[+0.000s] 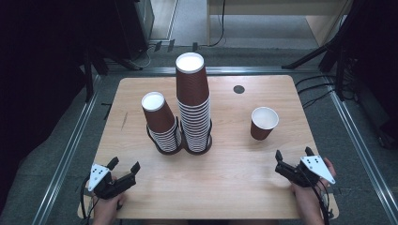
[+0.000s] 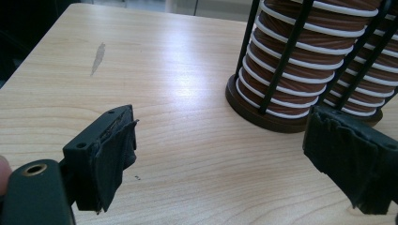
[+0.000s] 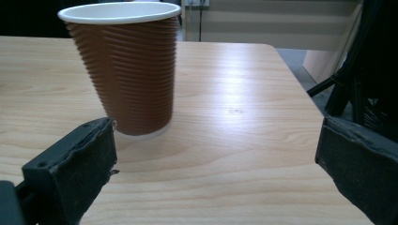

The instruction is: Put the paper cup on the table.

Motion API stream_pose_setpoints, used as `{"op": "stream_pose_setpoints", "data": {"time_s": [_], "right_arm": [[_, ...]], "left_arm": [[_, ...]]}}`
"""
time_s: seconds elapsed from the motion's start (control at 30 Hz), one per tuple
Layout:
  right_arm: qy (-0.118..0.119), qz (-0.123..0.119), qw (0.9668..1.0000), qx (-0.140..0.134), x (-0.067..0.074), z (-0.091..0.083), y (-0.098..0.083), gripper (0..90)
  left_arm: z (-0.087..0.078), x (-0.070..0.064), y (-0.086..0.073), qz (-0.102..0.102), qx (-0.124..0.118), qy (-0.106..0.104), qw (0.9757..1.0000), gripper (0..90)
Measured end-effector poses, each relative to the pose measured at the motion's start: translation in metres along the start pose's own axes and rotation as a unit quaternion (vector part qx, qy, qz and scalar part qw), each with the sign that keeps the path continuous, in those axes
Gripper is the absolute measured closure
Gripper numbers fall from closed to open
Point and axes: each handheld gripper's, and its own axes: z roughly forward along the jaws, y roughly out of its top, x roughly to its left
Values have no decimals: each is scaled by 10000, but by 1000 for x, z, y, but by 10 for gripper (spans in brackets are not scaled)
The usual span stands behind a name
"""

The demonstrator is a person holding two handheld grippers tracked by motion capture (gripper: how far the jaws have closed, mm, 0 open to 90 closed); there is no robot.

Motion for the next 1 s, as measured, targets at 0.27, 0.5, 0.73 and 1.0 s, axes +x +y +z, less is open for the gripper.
{"op": "stream_pose_setpoints", "data": {"time_s": [0.27,0.5,0.73,1.0], "right_arm": [[-147,58,9999,-44,-21,-12,-3,0],[-179,17,9998,-58,-34,-23,-6,0],[-250,27,9997,-54,-41,-32,-8,0],[-298,-18,9996,2,-49,-40,-11,0]], "left_arm": [[0,0,0,-1,-5,20,10000,104],[0,0,0,-3,1,20,10000,104],[0,0,0,-10,-4,22,10000,104],[-1,-1,-1,-15,-14,31,10000,104]]}}
